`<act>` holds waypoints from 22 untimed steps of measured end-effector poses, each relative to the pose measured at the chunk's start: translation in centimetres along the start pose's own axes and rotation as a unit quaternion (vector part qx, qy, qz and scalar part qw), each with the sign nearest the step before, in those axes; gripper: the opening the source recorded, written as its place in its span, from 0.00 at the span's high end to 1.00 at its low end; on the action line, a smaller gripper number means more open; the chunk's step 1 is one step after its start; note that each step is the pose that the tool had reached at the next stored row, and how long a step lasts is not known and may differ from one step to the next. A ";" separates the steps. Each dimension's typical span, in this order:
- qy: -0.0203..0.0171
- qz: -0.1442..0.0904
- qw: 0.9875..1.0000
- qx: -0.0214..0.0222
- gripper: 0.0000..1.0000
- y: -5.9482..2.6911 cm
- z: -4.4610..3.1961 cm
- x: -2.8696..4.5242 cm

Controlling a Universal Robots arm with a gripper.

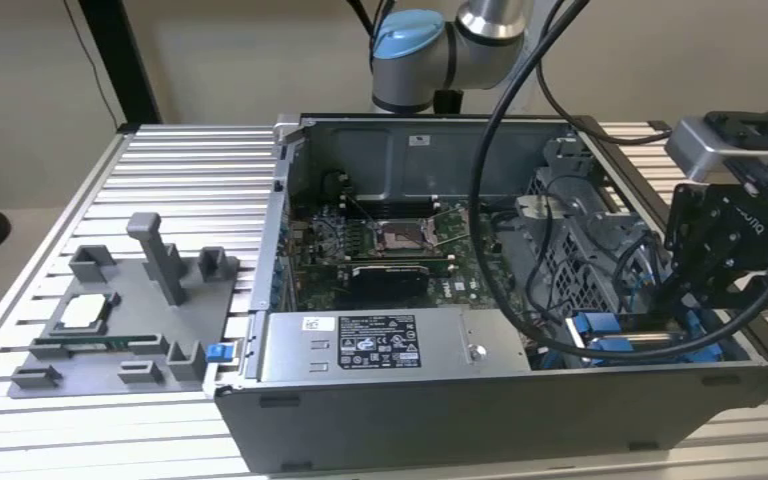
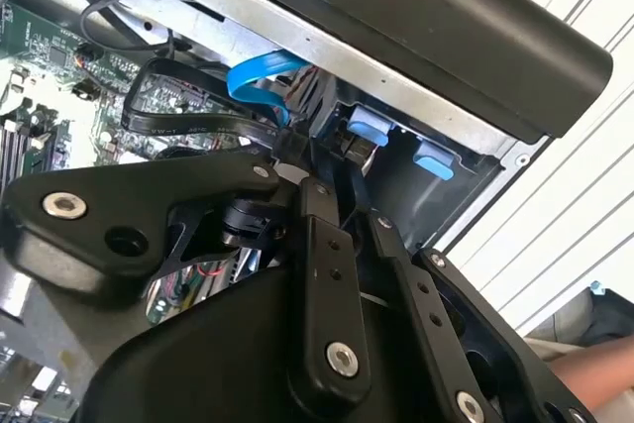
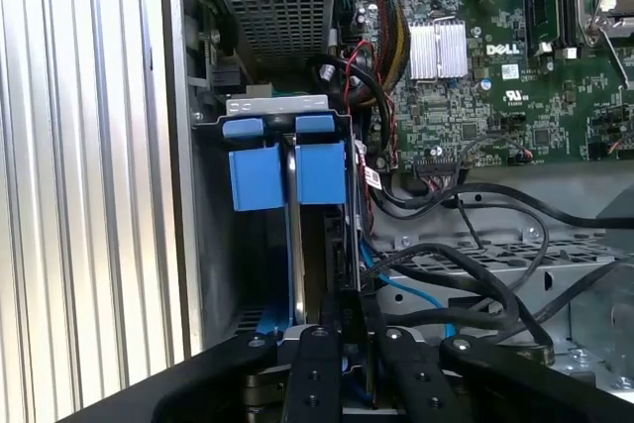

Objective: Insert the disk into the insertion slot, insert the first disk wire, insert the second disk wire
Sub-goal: 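Insert the first disk wire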

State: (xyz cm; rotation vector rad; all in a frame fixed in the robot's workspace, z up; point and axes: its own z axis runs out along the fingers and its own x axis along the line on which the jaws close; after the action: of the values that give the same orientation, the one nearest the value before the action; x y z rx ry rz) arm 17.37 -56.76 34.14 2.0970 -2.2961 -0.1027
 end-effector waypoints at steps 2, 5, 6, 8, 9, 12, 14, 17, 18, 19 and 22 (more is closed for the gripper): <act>0.000 0.000 1.000 0.000 1.00 0.00 0.04 0.00; 0.000 0.000 1.000 0.000 1.00 -0.01 0.11 0.00; 0.000 0.000 1.000 0.000 1.00 -0.01 0.14 0.00; 0.000 0.000 1.000 0.000 1.00 0.00 0.20 0.00; 0.000 0.000 1.000 0.000 1.00 0.00 0.21 0.01; 0.000 0.000 1.000 0.000 1.00 0.00 0.23 0.02; 0.000 0.000 1.000 0.000 1.00 0.00 0.22 0.02; 0.000 -0.001 1.000 0.000 1.00 0.00 0.28 0.02; 0.000 -0.001 1.000 0.000 1.00 -0.01 0.37 0.02; 0.000 -0.001 1.000 0.000 1.00 -0.02 0.46 0.03; 0.000 -0.001 1.000 0.000 1.00 -0.03 0.65 0.03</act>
State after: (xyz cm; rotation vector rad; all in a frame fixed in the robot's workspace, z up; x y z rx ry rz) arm 17.36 -56.77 33.50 2.0982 -2.2944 -0.1021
